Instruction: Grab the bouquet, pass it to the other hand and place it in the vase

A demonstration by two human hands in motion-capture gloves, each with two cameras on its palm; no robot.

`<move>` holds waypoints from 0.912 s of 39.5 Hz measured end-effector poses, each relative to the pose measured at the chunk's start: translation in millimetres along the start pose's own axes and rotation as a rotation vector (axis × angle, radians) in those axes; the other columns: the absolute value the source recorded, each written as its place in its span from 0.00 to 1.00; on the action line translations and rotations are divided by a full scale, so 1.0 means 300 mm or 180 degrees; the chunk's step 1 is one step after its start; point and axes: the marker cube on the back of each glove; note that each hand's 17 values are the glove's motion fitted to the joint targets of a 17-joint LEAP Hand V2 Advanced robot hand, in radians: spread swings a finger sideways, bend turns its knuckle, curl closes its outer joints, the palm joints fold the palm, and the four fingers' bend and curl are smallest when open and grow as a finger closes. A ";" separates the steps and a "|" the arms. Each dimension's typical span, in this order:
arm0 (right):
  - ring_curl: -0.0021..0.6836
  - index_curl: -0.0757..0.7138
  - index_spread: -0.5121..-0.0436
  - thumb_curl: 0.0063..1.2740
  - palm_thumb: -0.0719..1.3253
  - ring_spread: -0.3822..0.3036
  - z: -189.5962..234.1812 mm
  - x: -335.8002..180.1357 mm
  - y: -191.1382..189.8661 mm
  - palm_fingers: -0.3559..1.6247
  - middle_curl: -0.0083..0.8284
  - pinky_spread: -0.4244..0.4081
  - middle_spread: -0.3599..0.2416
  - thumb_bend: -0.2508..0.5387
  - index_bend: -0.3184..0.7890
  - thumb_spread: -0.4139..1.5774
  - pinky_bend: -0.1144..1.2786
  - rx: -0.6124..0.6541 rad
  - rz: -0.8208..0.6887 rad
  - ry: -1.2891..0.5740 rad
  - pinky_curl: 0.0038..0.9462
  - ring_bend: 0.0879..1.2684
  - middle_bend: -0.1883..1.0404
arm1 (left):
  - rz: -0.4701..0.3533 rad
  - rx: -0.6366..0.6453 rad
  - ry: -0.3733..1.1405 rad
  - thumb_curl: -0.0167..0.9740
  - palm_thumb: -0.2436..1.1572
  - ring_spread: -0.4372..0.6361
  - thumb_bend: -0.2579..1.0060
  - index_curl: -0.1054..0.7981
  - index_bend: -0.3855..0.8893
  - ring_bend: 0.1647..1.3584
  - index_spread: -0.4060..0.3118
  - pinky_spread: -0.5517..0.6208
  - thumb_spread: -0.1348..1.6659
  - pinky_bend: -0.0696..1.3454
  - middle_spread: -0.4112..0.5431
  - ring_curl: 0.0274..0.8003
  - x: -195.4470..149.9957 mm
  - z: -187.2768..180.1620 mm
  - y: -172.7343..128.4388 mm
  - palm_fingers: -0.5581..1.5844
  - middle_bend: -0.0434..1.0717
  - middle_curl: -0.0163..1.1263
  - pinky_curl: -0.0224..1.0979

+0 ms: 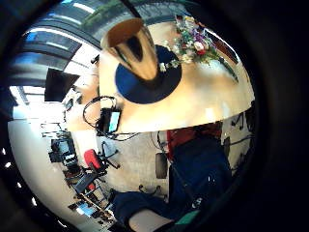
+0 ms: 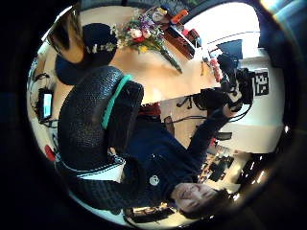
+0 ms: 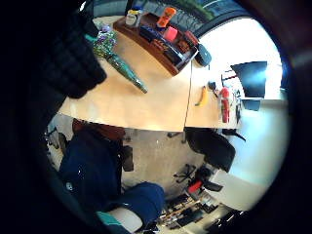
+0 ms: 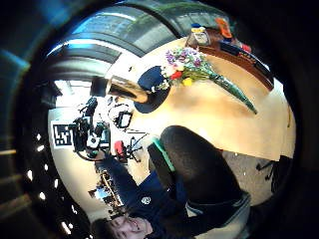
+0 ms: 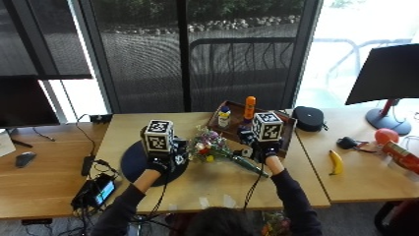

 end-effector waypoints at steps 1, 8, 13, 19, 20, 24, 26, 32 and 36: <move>0.44 0.38 0.56 0.14 0.29 0.52 0.001 0.008 -0.008 0.47 0.37 0.63 0.57 0.38 0.37 0.79 0.34 -0.0104 -0.0022 -0.0010 0.31 0.33 0.33 | 0.0003 -0.0010 -0.0021 0.20 0.30 0.68 0.22 0.36 0.41 0.35 0.64 0.78 0.77 0.23 0.67 0.29 0.002 -0.001 0.002 0.37 0.20 0.25 0.24; 0.49 0.33 0.66 0.16 0.25 0.50 0.049 0.077 -0.094 0.49 0.40 0.62 0.62 0.28 0.32 0.75 0.39 -0.0392 -0.0052 -0.0344 0.34 0.40 0.33 | 0.0114 0.0133 -0.0049 0.22 0.30 0.69 0.20 0.36 0.40 0.37 0.66 0.79 0.77 0.25 0.70 0.30 0.021 -0.012 0.020 0.35 0.21 0.26 0.26; 0.52 0.31 0.69 0.17 0.26 0.48 0.102 0.138 -0.159 0.49 0.42 0.61 0.63 0.30 0.33 0.74 0.42 -0.0418 0.0143 -0.0352 0.36 0.43 0.33 | 0.0140 0.0128 -0.0054 0.23 0.30 0.69 0.19 0.37 0.40 0.38 0.66 0.79 0.77 0.25 0.70 0.31 0.030 -0.002 0.021 0.34 0.21 0.27 0.27; 0.53 0.31 0.72 0.20 0.33 0.45 0.190 0.241 -0.253 0.45 0.44 0.62 0.63 0.32 0.36 0.73 0.41 -0.0346 0.0365 -0.0508 0.37 0.42 0.34 | 0.0163 0.0069 -0.0037 0.24 0.29 0.69 0.19 0.38 0.41 0.39 0.66 0.80 0.77 0.26 0.70 0.31 0.044 0.022 0.006 0.34 0.21 0.28 0.28; 0.54 0.31 0.72 0.20 0.33 0.44 0.204 0.252 -0.264 0.45 0.45 0.61 0.62 0.31 0.36 0.73 0.41 -0.0335 0.0405 -0.0549 0.37 0.42 0.34 | 0.0169 0.0054 -0.0044 0.24 0.29 0.69 0.19 0.38 0.41 0.39 0.66 0.80 0.77 0.26 0.70 0.32 0.048 0.026 0.004 0.34 0.21 0.28 0.28; 0.54 0.29 0.72 0.21 0.35 0.41 0.287 0.302 -0.315 0.46 0.45 0.58 0.60 0.30 0.35 0.73 0.44 -0.0372 0.0646 -0.0711 0.37 0.44 0.33 | 0.0193 -0.0040 -0.0115 0.24 0.29 0.69 0.19 0.38 0.41 0.39 0.66 0.80 0.77 0.26 0.70 0.32 0.068 0.040 0.000 0.34 0.22 0.29 0.29; 0.54 0.29 0.72 0.22 0.36 0.40 0.327 0.318 -0.333 0.46 0.46 0.60 0.59 0.30 0.35 0.72 0.46 -0.0406 0.0759 -0.0734 0.38 0.44 0.33 | 0.0205 -0.0047 -0.0120 0.25 0.29 0.69 0.19 0.38 0.41 0.39 0.67 0.80 0.77 0.26 0.70 0.32 0.075 0.039 0.000 0.34 0.22 0.29 0.29; 0.55 0.29 0.76 0.24 0.43 0.40 0.406 0.329 -0.313 0.45 0.46 0.64 0.59 0.33 0.36 0.73 0.49 -0.0716 0.1447 -0.0653 0.40 0.44 0.31 | 0.0238 0.0002 -0.0067 0.25 0.29 0.69 0.19 0.39 0.41 0.40 0.67 0.80 0.77 0.26 0.70 0.32 0.085 0.041 -0.013 0.34 0.21 0.30 0.29; 0.57 0.29 0.78 0.25 0.46 0.40 0.430 0.340 -0.323 0.43 0.47 0.66 0.59 0.33 0.37 0.73 0.48 -0.0233 0.1427 -0.0490 0.40 0.44 0.31 | 0.0243 -0.0015 -0.0076 0.26 0.30 0.69 0.19 0.39 0.41 0.40 0.67 0.80 0.77 0.26 0.70 0.32 0.083 0.046 -0.015 0.33 0.21 0.30 0.30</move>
